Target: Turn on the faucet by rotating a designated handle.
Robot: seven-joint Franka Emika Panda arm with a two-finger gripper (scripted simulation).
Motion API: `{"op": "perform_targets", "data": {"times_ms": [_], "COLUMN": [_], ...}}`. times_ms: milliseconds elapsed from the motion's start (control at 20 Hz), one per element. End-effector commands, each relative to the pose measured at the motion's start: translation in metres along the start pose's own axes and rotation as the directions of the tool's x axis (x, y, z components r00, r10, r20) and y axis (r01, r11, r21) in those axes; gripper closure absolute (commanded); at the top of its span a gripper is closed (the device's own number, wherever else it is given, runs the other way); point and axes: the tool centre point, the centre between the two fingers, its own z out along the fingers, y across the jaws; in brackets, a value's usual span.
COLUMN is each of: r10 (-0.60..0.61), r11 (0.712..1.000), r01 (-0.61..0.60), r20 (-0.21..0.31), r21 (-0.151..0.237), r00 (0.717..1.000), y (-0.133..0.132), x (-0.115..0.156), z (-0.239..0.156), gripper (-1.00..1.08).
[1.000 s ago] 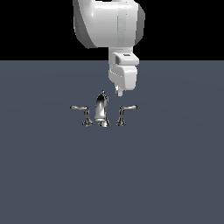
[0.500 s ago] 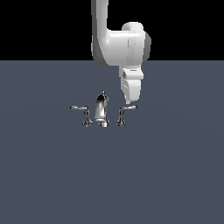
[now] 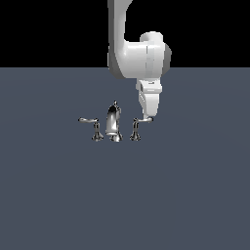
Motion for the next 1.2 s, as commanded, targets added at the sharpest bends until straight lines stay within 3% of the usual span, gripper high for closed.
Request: {"op": "perform_targets", "data": {"times_ms": [0, 800, 900, 1150], "r10": [0.001, 0.002, -0.010, -0.007], "r11": [1.000, 1.000, 1.000, 1.000], "r01": [-0.001, -0.002, 0.010, 0.007], "r20": [0.000, 0.001, 0.004, 0.003], "r21": [0.001, 0.001, 0.011, 0.008], "r00": [1.000, 1.000, 1.000, 1.000], "y": [0.000, 0.044, 0.035, 0.050], "x": [0.000, 0.018, 0.009, 0.007], "z": [0.000, 0.000, 0.000, 0.000], "gripper": [1.08, 1.08, 1.08, 1.08]}}
